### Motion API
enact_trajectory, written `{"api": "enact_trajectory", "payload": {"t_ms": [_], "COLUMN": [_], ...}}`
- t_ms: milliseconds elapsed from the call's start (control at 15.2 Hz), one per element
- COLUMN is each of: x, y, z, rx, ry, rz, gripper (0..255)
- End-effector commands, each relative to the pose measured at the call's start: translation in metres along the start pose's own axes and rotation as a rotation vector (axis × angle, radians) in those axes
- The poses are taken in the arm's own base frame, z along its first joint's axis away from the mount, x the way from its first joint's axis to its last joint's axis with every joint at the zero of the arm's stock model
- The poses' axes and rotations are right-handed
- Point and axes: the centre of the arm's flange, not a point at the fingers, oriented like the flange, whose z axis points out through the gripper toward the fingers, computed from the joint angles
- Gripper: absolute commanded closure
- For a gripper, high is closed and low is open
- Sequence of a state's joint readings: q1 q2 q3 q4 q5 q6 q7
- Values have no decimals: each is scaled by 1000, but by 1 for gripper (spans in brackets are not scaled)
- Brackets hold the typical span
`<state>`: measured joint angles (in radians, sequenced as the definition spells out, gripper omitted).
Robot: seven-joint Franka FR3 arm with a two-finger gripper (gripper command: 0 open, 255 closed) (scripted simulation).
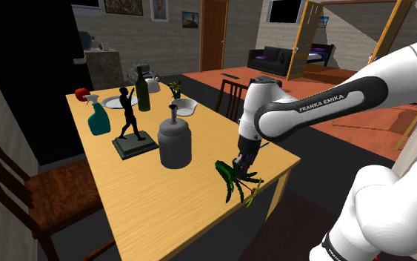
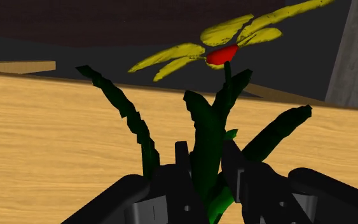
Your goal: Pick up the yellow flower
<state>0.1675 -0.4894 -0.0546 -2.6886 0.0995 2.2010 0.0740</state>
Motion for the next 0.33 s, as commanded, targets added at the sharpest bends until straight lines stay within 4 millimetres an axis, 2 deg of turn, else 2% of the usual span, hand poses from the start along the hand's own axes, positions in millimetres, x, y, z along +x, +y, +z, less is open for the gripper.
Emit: {"api": "enact_trajectory", "payload": {"t_ms": [0,132,264], "x": [0,0,0], "y": [-1,-2,-2], "z": [-11,-21,-22], "rx": [0,0,0], "ry": [0,0,0], "rz": [0,0,0], "gripper": [255,255,255]}}
